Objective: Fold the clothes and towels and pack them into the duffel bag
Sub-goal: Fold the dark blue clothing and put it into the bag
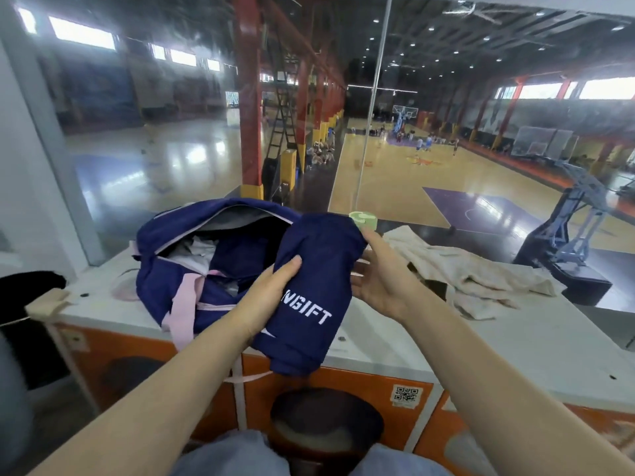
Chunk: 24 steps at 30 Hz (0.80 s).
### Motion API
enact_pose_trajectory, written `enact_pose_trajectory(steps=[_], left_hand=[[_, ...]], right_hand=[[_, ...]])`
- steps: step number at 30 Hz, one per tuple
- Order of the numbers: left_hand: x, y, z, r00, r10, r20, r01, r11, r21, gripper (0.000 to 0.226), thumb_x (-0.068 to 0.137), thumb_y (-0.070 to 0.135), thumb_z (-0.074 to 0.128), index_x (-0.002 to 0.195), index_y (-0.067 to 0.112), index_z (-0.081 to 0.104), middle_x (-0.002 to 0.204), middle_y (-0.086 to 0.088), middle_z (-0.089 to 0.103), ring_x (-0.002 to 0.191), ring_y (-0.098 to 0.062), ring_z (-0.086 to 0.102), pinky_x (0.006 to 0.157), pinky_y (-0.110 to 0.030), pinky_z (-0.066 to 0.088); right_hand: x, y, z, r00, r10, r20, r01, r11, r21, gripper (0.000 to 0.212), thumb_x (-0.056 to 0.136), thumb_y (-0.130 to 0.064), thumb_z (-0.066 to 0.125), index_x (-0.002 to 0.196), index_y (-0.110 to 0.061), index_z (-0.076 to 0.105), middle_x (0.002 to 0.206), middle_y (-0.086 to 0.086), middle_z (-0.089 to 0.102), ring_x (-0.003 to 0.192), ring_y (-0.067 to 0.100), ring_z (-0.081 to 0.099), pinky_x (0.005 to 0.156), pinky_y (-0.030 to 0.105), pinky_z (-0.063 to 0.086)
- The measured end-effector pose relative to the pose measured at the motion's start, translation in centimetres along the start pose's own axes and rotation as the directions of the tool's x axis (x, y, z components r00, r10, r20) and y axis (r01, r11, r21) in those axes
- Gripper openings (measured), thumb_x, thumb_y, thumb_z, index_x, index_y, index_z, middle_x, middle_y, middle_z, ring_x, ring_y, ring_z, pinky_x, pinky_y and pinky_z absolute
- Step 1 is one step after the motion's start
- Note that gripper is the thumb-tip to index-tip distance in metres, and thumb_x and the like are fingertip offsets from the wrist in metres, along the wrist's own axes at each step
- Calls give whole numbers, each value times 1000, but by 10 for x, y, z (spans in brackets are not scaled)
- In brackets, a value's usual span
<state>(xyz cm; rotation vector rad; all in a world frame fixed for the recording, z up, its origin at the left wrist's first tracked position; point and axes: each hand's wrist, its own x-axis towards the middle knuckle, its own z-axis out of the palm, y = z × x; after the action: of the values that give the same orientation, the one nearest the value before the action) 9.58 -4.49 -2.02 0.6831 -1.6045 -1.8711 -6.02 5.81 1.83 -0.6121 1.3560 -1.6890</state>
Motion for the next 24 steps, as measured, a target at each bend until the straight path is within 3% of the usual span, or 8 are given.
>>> enact_pose_trajectory(steps=[3,6,9,14,17,19,21,24], left_hand=[[-2,2,-20,990,96,-103,-86,992,96,21,96,42,51,105,29,65,93,7,76,84,-8,71,67,-22,50],[-7,5,-38,975,116,-188,-88,985,151,25,97,44,49,114,32,62,101,9,71,88,-8,68,68,-21,48],[-8,7,-60,966,105,-236,-41,964,261,34,97,50,45,124,32,53,114,5,64,100,-12,62,77,-25,47],[-2,-2,-119,920,207,-334,-68,920,385,59,85,72,32,118,32,59,121,2,63,113,-19,58,102,-43,42],[0,-14,-154,836,411,-363,-41,706,707,31,92,26,42,115,20,62,112,-3,66,111,-24,56,92,-37,44],[4,-24,-170,836,460,-298,25,511,859,33,87,10,50,117,14,62,111,-10,66,113,-33,52,91,-44,43],[8,-34,-178,861,441,-253,53,418,907,29,85,13,54,112,11,63,105,-13,67,108,-38,53,87,-44,43],[11,-43,-184,874,439,-210,86,286,954,28,82,27,51,102,14,65,95,-9,65,97,-35,55,77,-40,44]], right_hand=[[1,24,33,994,-15,105,35,981,-190,51,89,-58,57,129,-27,58,116,-6,70,105,15,67,92,42,55],[8,38,65,985,-135,110,166,921,-352,52,88,-39,68,133,-25,47,124,-4,65,107,14,66,92,39,55],[21,46,91,968,-207,139,247,868,-430,34,94,-24,61,124,-30,46,115,-10,63,102,9,63,85,27,54],[59,56,120,979,-170,114,203,859,-470,44,80,-27,61,124,-30,53,116,-4,67,105,23,64,97,49,50],[83,58,134,995,-69,79,94,918,-386,44,84,-15,60,126,-22,56,114,3,69,99,27,66,90,45,55],[97,57,144,996,52,68,-25,936,-351,34,86,-11,61,119,-17,61,100,6,72,84,24,68,71,34,57],[109,58,155,988,140,65,-106,923,-369,24,87,-9,60,110,-12,64,84,8,70,67,22,63,58,28,50],[130,63,179,986,155,69,-117,916,-383,16,87,-5,57,101,-10,64,85,13,65,65,23,57,60,29,44]])
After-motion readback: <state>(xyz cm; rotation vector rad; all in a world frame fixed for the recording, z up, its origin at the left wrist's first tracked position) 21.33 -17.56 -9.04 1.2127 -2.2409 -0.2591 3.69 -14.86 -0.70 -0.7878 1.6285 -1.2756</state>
